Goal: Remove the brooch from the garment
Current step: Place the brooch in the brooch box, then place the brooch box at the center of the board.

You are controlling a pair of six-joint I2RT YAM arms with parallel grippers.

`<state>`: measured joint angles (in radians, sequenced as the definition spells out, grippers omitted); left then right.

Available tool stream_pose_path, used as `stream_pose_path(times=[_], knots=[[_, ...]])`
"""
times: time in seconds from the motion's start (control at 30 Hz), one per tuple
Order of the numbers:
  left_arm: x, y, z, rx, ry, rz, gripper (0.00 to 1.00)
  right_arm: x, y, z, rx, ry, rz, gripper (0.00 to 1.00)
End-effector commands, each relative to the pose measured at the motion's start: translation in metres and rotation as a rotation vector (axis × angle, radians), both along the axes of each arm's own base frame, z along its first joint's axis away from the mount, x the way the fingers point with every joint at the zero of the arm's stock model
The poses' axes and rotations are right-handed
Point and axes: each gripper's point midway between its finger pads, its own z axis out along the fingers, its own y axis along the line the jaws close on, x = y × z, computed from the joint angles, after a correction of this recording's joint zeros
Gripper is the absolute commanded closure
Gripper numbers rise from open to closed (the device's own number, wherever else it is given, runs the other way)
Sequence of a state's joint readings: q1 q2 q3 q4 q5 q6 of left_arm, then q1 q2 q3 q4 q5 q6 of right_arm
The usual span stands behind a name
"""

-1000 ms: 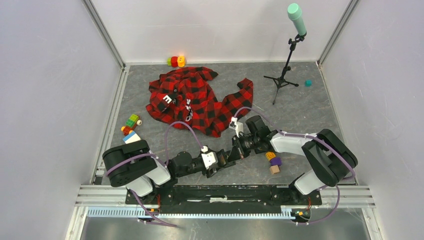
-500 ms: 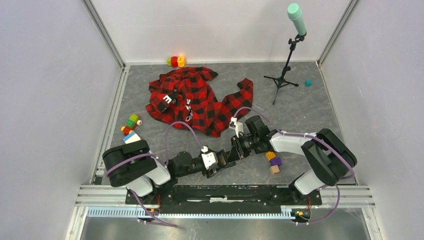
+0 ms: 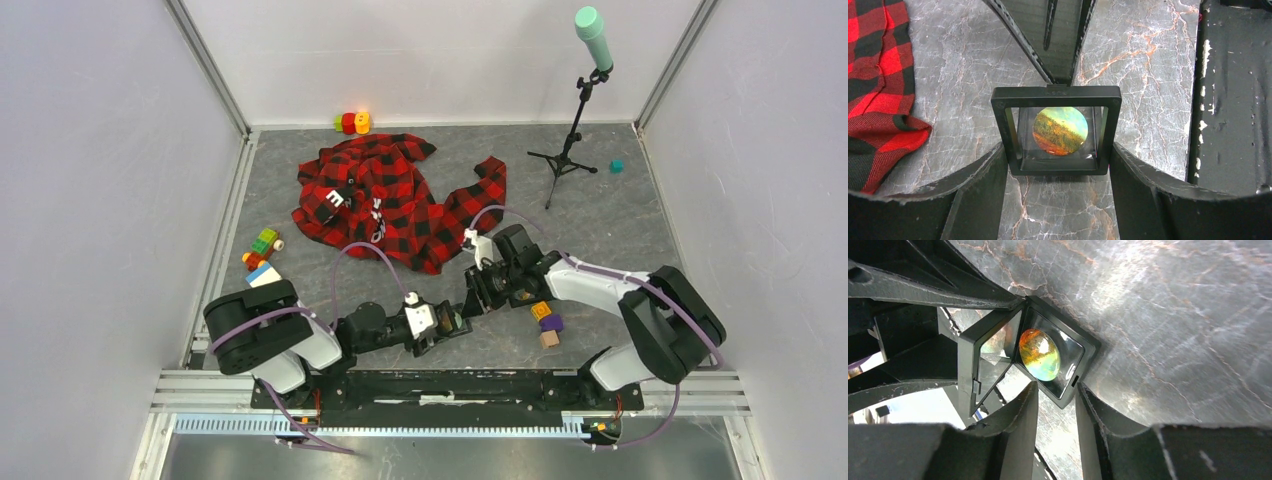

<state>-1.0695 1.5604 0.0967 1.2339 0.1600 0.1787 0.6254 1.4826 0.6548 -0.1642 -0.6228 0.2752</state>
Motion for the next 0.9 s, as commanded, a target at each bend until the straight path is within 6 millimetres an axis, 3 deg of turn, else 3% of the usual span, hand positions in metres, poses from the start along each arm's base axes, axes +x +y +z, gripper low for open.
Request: stream_pose_path(times=[0.0, 0.53, 0.87], knots=[[0.007, -0.009, 0.01, 0.007, -0.054, -0.007, 0.42, 0.021, -0.012, 0.019, 0.009, -0.098, -0.049, 0.61], [0.016, -0.006, -0.008, 0.357, 0.151, 0.056, 0.41, 0.057, -0.064, 0.05, 0.001, -0.276, -0.281, 0.6], [0.03, -0.017, -0.018, 0.546, 0.241, 0.105, 0.4, 0.079, -0.105, 0.063, -0.061, -0.353, -0.467, 0.63]])
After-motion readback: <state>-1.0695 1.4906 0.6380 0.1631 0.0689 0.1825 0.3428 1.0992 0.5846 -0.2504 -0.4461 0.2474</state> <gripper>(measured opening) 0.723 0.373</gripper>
